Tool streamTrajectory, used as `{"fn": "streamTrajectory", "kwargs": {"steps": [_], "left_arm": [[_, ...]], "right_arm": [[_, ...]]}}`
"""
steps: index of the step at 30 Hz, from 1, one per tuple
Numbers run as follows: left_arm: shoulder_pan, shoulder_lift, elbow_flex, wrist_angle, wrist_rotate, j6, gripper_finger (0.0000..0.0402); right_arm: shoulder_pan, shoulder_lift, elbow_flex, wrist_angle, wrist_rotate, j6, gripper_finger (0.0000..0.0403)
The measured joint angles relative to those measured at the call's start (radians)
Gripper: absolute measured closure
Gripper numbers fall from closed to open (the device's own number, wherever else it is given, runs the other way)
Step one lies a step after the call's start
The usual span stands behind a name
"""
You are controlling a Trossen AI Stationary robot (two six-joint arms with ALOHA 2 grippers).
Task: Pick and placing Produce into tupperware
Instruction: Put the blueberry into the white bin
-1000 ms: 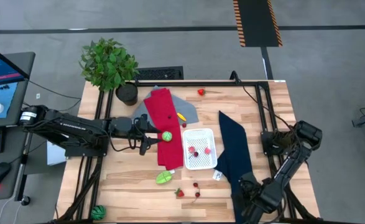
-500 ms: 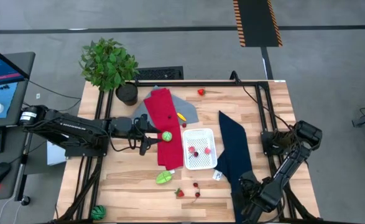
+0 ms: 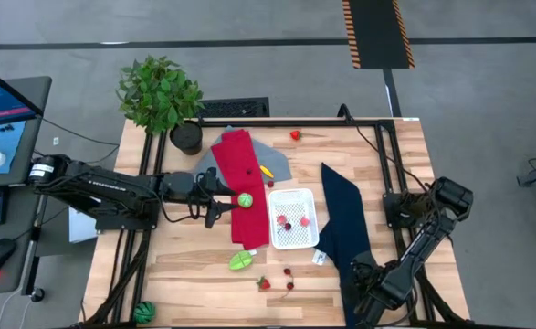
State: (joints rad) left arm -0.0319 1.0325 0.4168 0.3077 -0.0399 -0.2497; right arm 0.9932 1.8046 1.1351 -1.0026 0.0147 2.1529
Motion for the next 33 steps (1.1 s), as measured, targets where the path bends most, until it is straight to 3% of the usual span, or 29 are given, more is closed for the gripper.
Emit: {"fn": "streamTrajectory", "kwargs": {"steps": [33], "left_arm": [[0.000,0.000,-0.001,0.005,-0.001,0.000,0.0205]], "right_arm": [[-0.003,0.000,0.001,-0.010,0.012,0.014,0.0253]]}}
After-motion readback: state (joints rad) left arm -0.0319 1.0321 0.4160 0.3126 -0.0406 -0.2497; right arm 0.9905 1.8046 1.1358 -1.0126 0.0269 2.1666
